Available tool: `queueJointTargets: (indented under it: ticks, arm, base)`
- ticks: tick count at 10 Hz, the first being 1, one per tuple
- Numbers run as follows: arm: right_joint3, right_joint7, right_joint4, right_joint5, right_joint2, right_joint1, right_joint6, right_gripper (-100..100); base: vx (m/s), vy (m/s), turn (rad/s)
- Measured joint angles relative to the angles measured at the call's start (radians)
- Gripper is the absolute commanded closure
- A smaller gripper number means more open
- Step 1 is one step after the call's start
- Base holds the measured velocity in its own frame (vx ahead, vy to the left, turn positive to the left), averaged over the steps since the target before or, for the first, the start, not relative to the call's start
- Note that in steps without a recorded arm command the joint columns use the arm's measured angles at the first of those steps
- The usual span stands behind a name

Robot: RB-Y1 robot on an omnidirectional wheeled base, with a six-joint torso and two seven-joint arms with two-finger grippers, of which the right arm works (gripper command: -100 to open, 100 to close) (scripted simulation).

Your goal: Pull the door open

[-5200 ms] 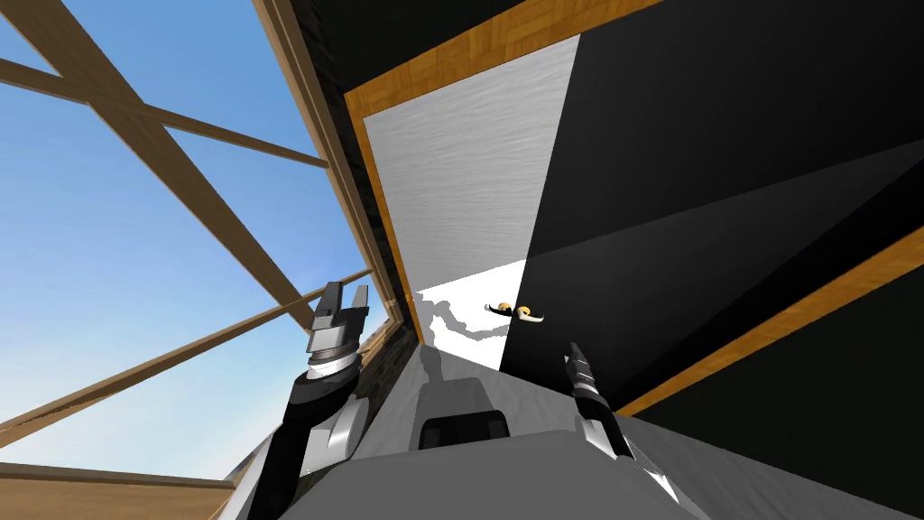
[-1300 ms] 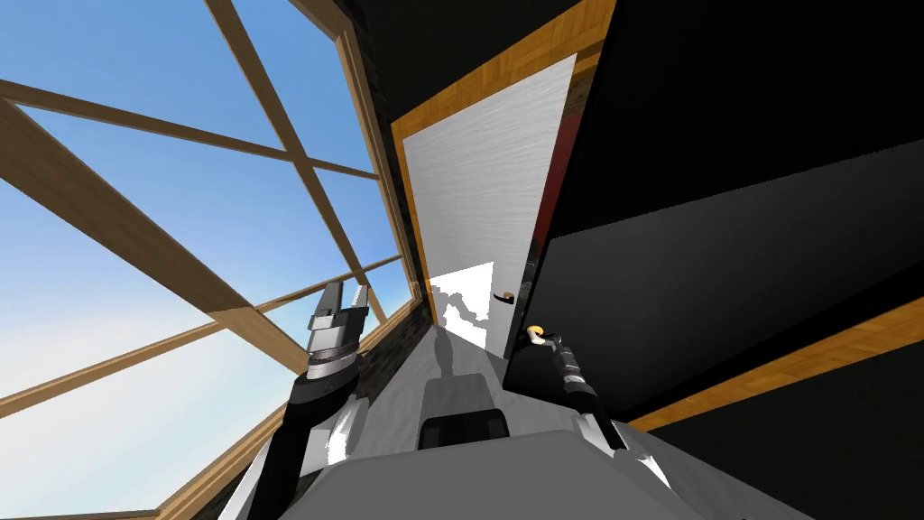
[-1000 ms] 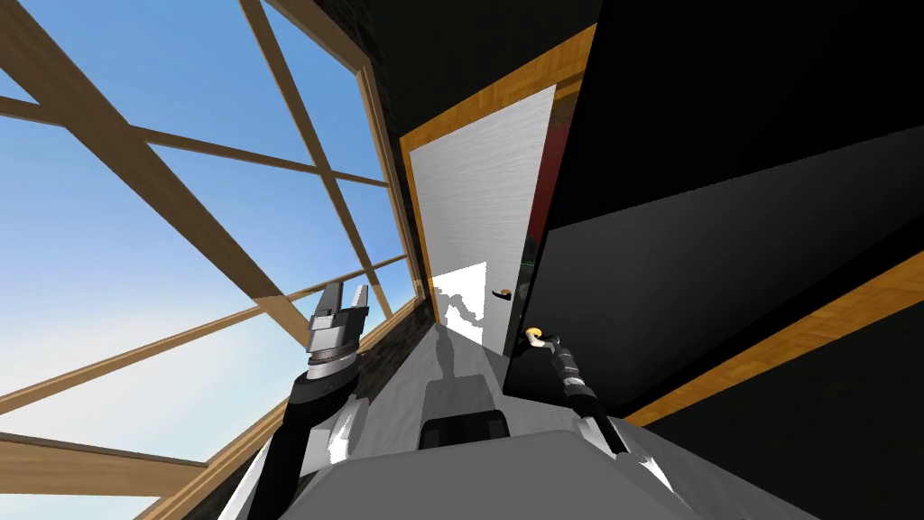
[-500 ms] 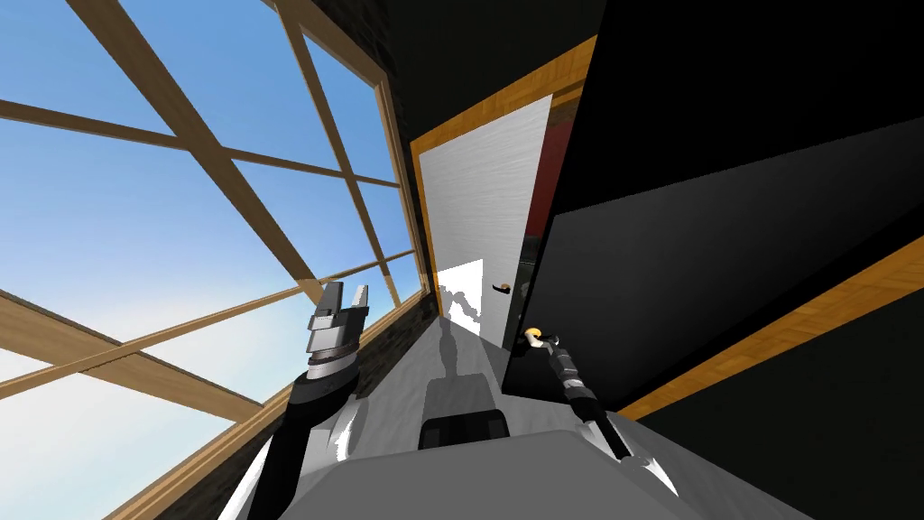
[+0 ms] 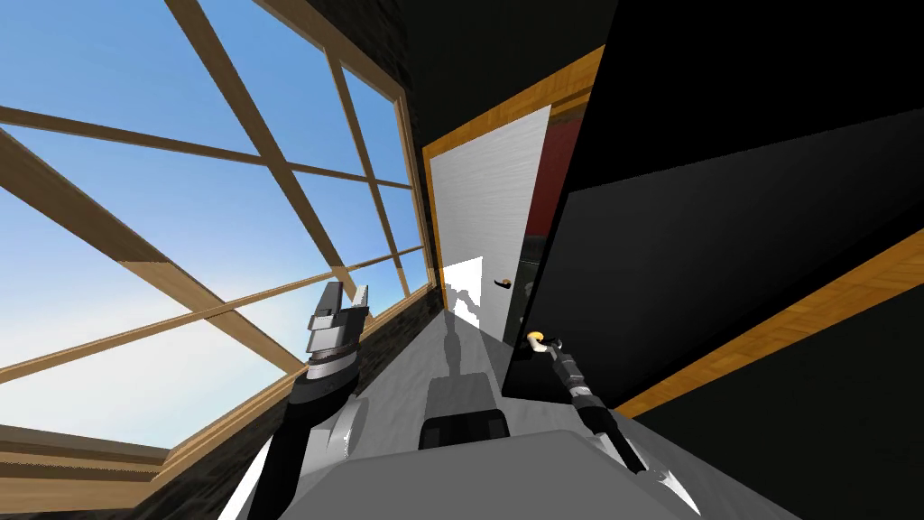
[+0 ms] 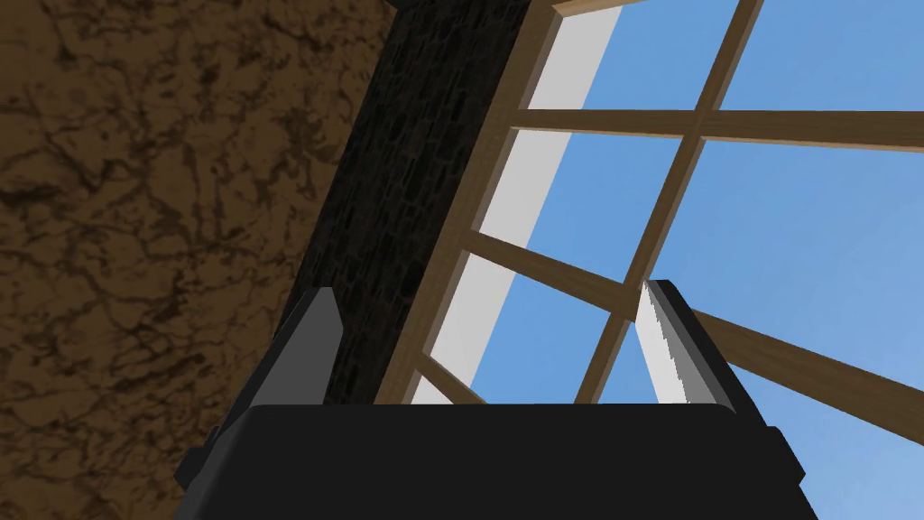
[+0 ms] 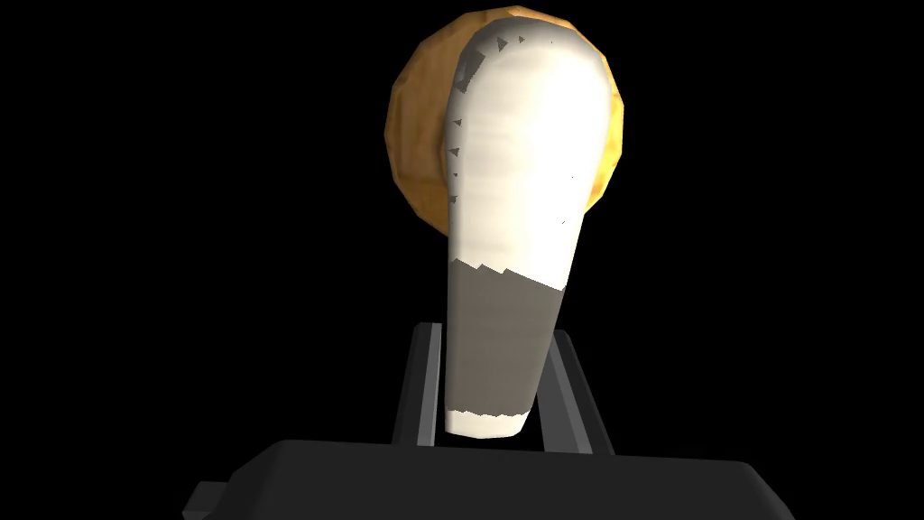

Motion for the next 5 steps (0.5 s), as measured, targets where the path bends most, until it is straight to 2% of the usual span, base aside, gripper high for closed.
queueJointTargets:
  ticks: [2, 3, 4, 5]
  arm:
    - [0.021, -0.014, -0.019, 0.002, -0.016, 0.028, -0.018, 100]
    - [0.032, -0.024, -0.005, 0.005, -0.019, 0.029, -0.034, 100]
    - [0.044, -0.034, 0.001, 0.006, -0.027, 0.035, -0.051, 100]
    - [0.046, -0.036, 0.003, 0.007, -0.028, 0.038, -0.053, 100]
  base:
    - [-0.186, -0.039, 0.086]
    - [-0.195, -0.042, 0.165]
    - [-0.099, -0.032, 0.025]
    - [-0.135, -0.019, 0.156]
